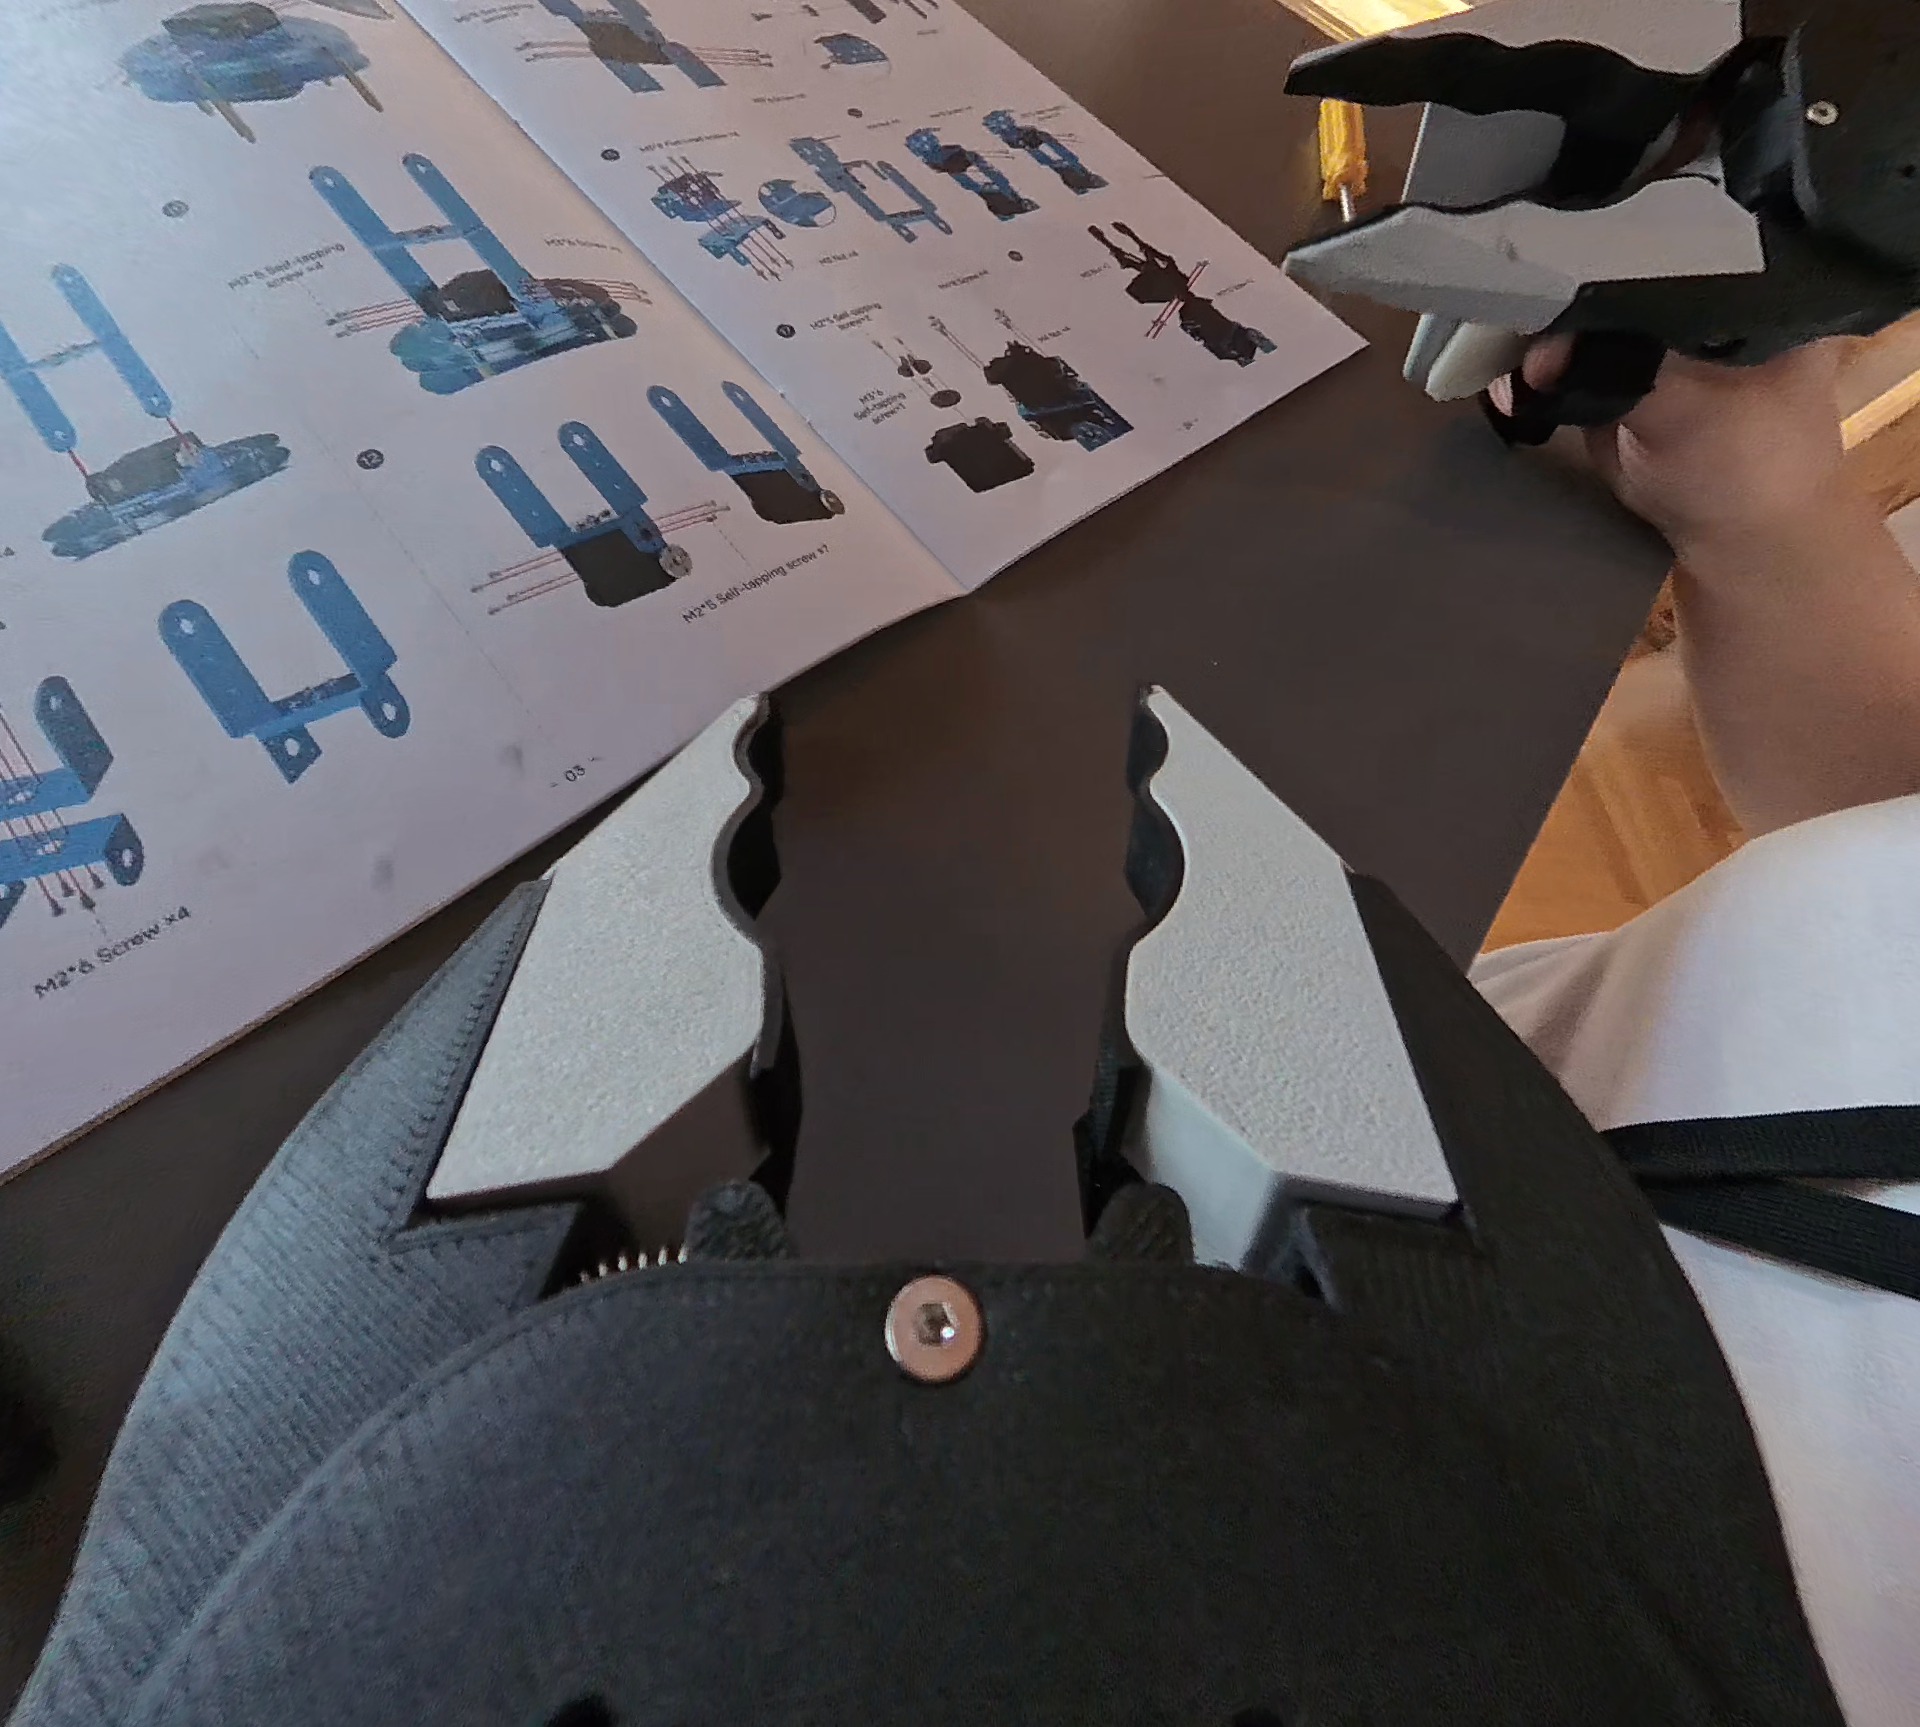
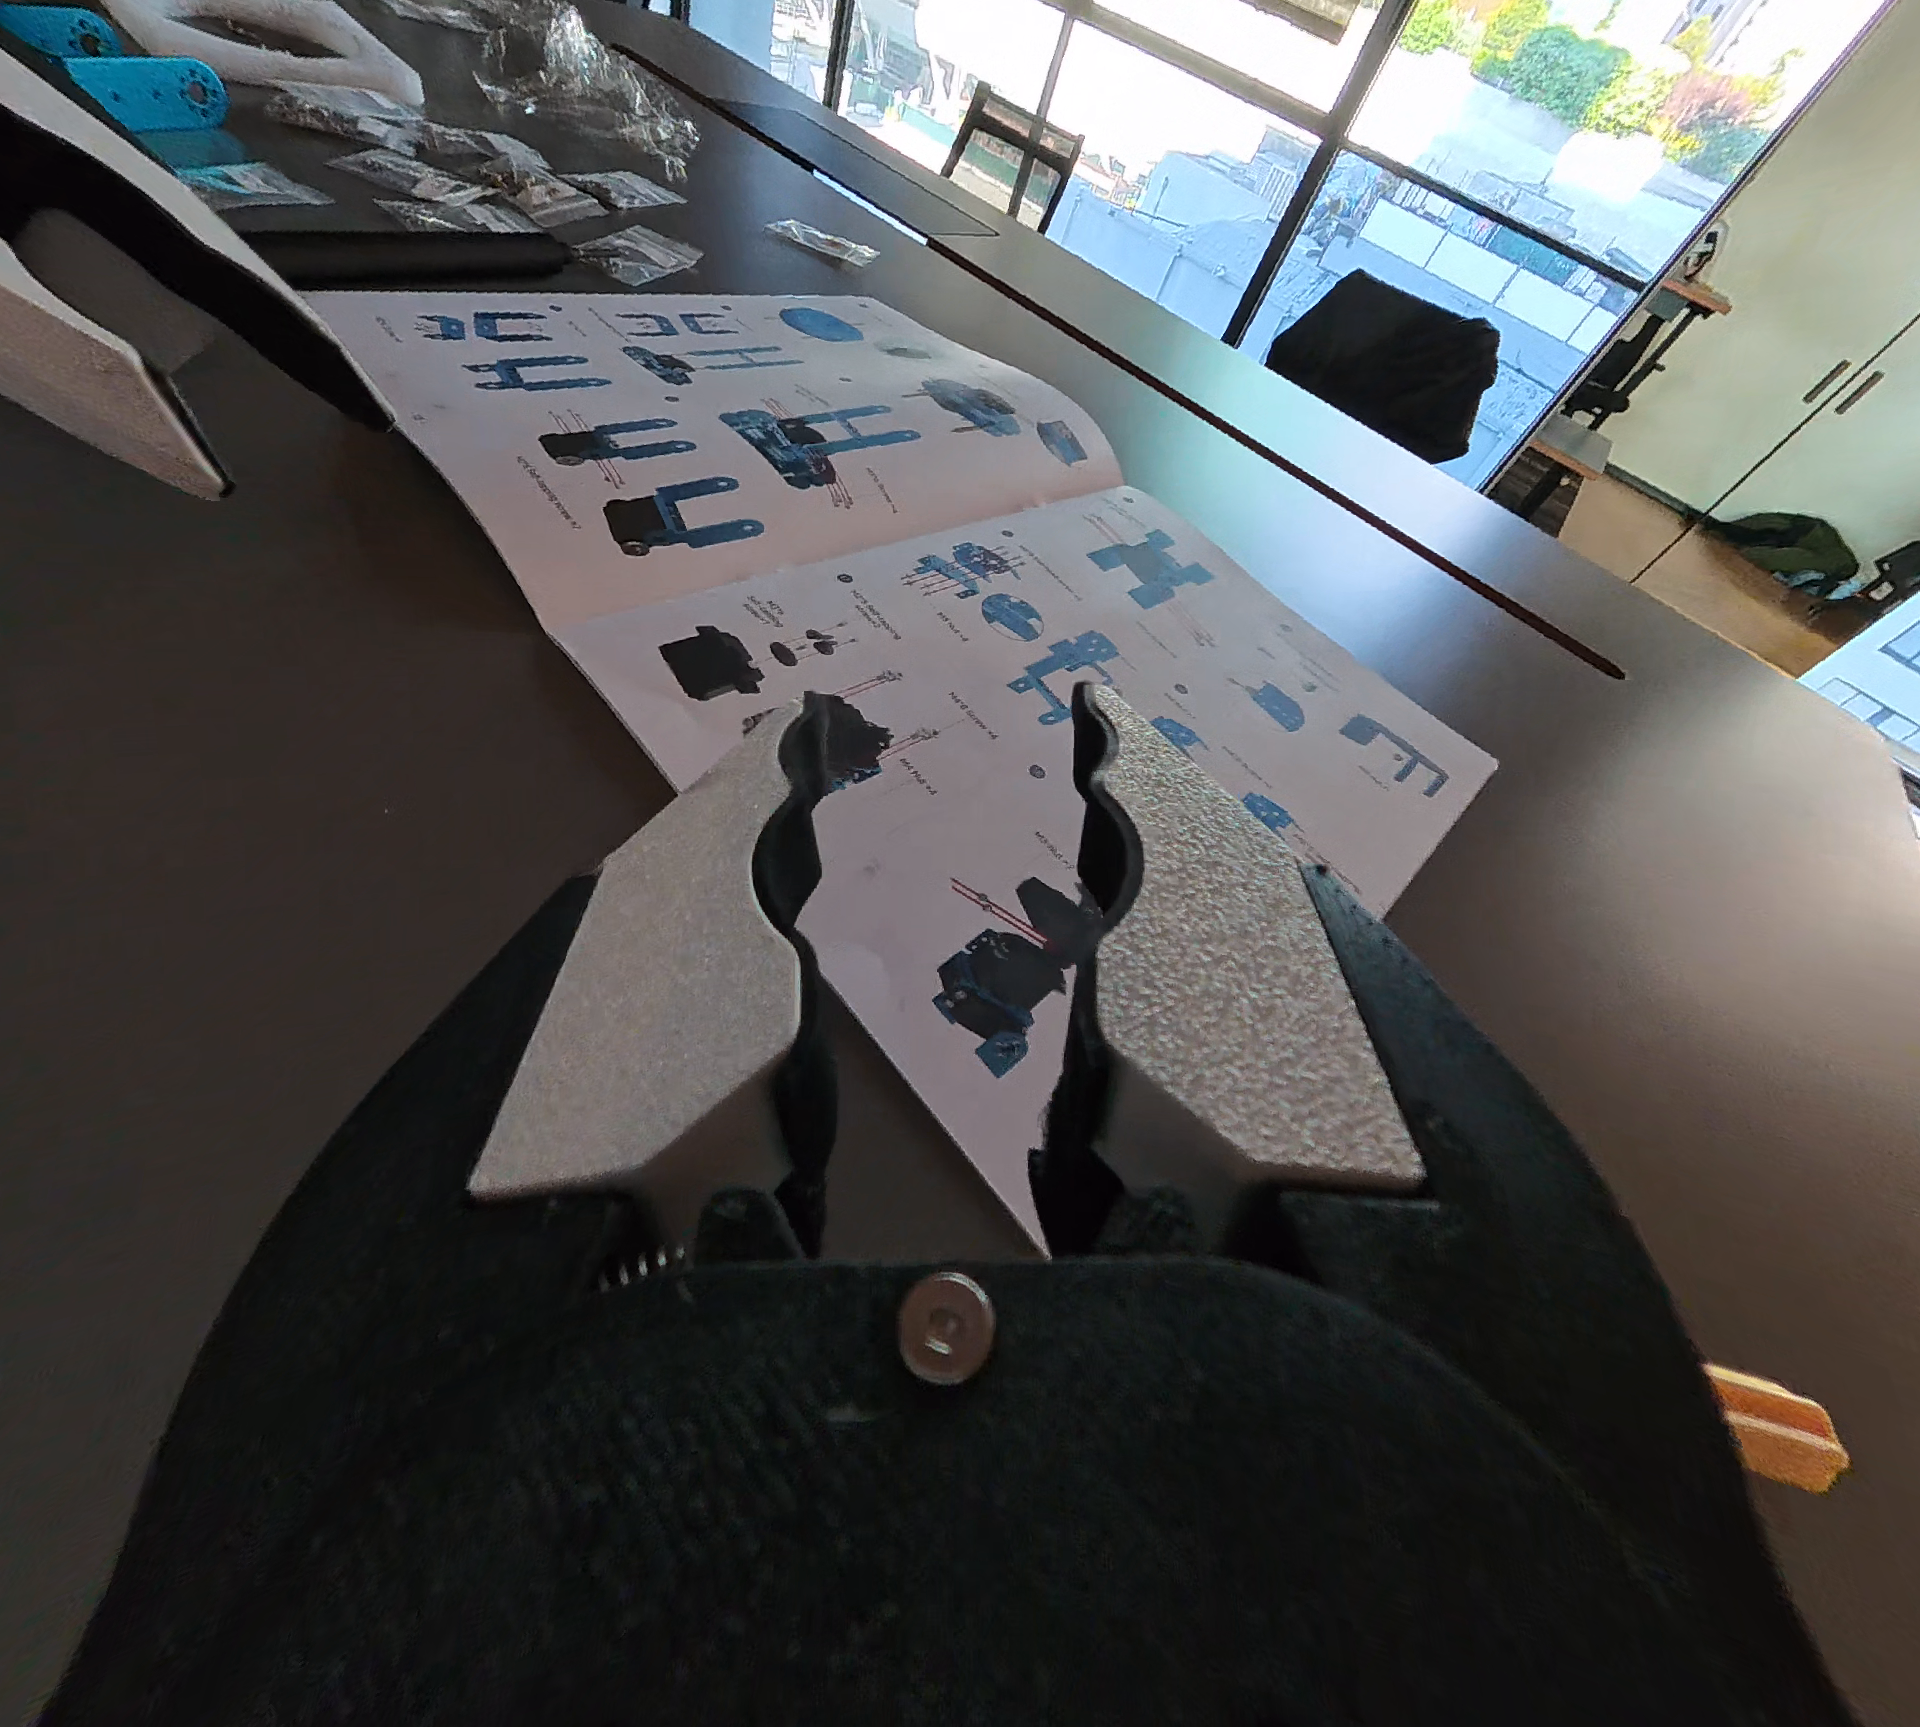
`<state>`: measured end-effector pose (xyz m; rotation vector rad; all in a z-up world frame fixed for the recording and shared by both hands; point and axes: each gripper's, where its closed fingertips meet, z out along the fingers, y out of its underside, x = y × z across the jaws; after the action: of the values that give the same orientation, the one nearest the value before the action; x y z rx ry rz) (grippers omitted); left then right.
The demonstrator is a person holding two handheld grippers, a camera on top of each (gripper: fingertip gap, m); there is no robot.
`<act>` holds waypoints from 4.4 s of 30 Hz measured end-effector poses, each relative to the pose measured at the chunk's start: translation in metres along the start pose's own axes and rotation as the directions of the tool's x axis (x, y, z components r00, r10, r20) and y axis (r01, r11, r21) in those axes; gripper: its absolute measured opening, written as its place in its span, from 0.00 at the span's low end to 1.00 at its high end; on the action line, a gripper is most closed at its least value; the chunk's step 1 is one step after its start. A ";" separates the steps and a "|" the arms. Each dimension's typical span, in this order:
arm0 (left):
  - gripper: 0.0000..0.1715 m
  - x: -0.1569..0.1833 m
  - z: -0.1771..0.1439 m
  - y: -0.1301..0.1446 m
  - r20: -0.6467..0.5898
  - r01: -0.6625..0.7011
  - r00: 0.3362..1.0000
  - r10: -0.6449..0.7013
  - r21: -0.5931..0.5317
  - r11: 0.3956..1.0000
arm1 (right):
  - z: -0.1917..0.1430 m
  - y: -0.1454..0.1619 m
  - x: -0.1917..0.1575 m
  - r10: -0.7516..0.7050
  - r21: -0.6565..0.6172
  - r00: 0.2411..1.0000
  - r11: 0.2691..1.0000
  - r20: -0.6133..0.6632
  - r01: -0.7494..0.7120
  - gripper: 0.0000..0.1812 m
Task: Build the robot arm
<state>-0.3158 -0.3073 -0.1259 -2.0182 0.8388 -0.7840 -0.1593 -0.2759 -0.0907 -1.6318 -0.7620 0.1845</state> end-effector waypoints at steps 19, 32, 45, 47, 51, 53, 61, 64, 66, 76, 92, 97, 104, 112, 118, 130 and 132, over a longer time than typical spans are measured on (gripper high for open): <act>0.45 -0.024 0.000 0.007 0.244 -0.081 0.966 0.090 -0.045 0.996 | 0.006 0.009 -0.006 -0.107 -0.076 0.994 0.992 -0.026 0.105 0.28; 0.47 -0.032 0.004 0.014 0.301 -0.047 0.950 0.076 -0.101 0.994 | 0.004 0.007 0.000 -0.049 -0.053 0.999 0.997 -0.024 0.047 0.28; 0.48 -0.034 0.007 0.018 0.307 -0.018 0.950 0.058 -0.131 0.991 | 0.002 0.004 0.004 0.007 -0.026 1.000 1.000 -0.005 -0.007 0.27; 0.48 -0.034 0.007 0.019 0.307 -0.014 0.950 0.056 -0.135 0.991 | 0.002 0.004 0.004 0.010 -0.023 1.000 1.000 -0.004 -0.011 0.27; 0.47 -0.033 0.007 0.020 0.303 -0.008 0.952 0.050 -0.137 0.990 | 0.002 0.003 0.005 0.020 -0.019 1.000 1.000 -0.003 -0.020 0.27; 0.47 -0.033 0.007 0.020 0.302 -0.005 0.952 0.047 -0.137 0.991 | 0.002 0.003 0.005 0.022 -0.019 1.000 1.000 -0.002 -0.022 0.27; 0.47 -0.033 0.007 0.020 0.303 -0.003 0.952 0.045 -0.139 0.990 | 0.002 0.003 0.005 0.022 -0.021 1.000 1.000 0.003 -0.022 0.27; 0.47 -0.033 0.007 0.021 0.302 0.000 0.953 0.043 -0.141 0.990 | 0.002 0.004 0.003 0.018 -0.028 1.000 0.999 0.012 -0.018 0.27; 0.46 -0.033 0.007 0.021 0.302 0.002 0.953 0.040 -0.140 0.990 | 0.004 0.005 -0.003 -0.001 -0.039 0.999 0.999 0.044 0.002 0.28; 0.45 -0.033 0.006 0.020 0.291 0.020 0.957 0.017 -0.125 0.992 | 0.023 0.030 -0.040 -0.163 -0.209 0.963 0.955 0.217 0.209 0.29; 0.41 -0.043 -0.016 0.011 0.252 0.019 0.968 -0.014 -0.016 1.000 | 0.027 0.043 -0.009 -0.227 -0.300 0.973 0.927 0.034 0.226 0.23; 0.41 -0.049 -0.023 0.005 0.231 0.015 0.973 -0.019 0.019 1.000 | 0.027 0.044 -0.009 -0.224 -0.304 0.974 0.927 0.026 0.221 0.24; 0.40 -0.072 -0.048 -0.011 0.271 -0.015 0.963 -0.004 0.069 0.997 | 0.035 0.033 -0.066 -0.176 -0.278 0.945 0.926 0.276 0.254 0.29; 0.39 -0.111 -0.087 -0.031 0.344 -0.021 0.938 -0.037 0.165 0.986 | 0.049 0.036 -0.044 -0.191 -0.320 0.960 0.914 0.203 0.250 0.28; 0.38 -0.132 -0.102 -0.046 0.370 -0.042 0.928 -0.041 0.214 0.976 | 0.048 0.033 -0.043 -0.259 -0.268 0.949 0.915 0.182 0.301 0.28; 0.38 -0.152 -0.071 -0.076 0.317 -0.080 0.948 -0.008 0.265 0.961 | 0.042 0.013 -0.027 -0.225 -0.188 0.973 0.955 0.055 0.231 0.27; 0.38 -0.156 -0.065 -0.072 0.310 -0.066 0.951 -0.019 0.262 0.963 | 0.042 0.015 -0.022 -0.217 -0.199 0.976 0.955 0.031 0.219 0.26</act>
<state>-0.4371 -0.1807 -0.0689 -1.8200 0.5418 -0.5161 -0.1926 -0.2544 -0.1201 -1.7223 -0.9872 -0.0452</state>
